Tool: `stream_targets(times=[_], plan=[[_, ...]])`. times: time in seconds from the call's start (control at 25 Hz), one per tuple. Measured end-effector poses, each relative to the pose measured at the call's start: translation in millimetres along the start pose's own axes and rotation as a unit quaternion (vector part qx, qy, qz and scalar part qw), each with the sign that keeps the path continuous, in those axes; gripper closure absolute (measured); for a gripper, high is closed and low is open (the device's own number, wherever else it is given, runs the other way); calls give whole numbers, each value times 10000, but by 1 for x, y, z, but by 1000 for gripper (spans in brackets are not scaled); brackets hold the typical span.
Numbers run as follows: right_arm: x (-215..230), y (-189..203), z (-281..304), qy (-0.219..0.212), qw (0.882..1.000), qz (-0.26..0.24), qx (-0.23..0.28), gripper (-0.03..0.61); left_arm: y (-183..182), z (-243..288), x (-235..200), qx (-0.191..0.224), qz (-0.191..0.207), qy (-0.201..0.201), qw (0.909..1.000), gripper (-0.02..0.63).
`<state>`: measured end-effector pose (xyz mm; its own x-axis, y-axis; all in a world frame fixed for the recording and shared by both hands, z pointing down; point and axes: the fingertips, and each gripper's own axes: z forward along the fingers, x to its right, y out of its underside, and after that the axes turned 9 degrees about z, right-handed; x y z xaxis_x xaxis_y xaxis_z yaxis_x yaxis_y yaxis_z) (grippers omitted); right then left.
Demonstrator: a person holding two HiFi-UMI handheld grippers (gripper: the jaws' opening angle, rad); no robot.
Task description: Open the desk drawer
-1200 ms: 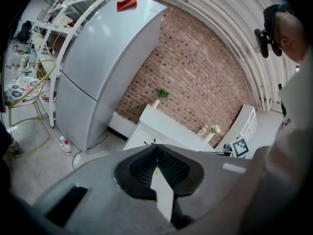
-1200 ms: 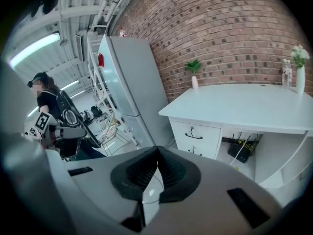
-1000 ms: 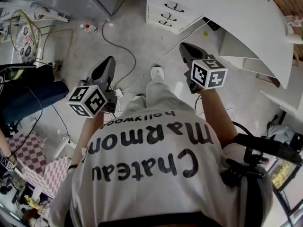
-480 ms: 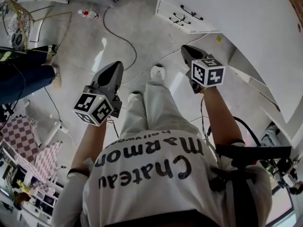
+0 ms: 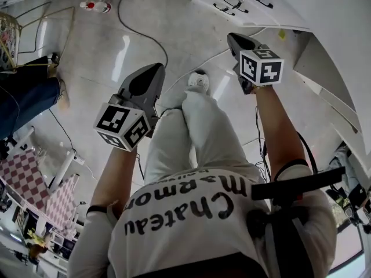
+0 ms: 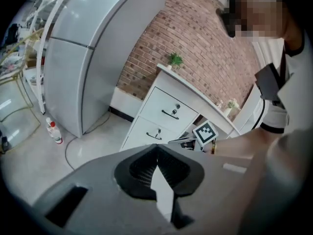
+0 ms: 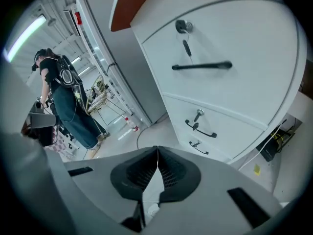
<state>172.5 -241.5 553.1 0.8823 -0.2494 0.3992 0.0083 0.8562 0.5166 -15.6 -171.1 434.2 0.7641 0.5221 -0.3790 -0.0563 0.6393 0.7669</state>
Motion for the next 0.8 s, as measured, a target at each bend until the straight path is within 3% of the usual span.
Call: stream_targets(times=[0.32, 0.6, 0.8], plan=[[57, 35, 86, 407, 9983, -196, 375, 565, 82, 47, -56, 257, 592, 281, 9975, 600], [115, 57, 165, 467, 9937, -872, 531, 563, 131, 108, -116, 965, 347, 212, 9945, 600], [156, 63, 202, 744, 9875, -1294, 514, 563, 157, 138, -131, 992, 155, 322, 9944, 600]])
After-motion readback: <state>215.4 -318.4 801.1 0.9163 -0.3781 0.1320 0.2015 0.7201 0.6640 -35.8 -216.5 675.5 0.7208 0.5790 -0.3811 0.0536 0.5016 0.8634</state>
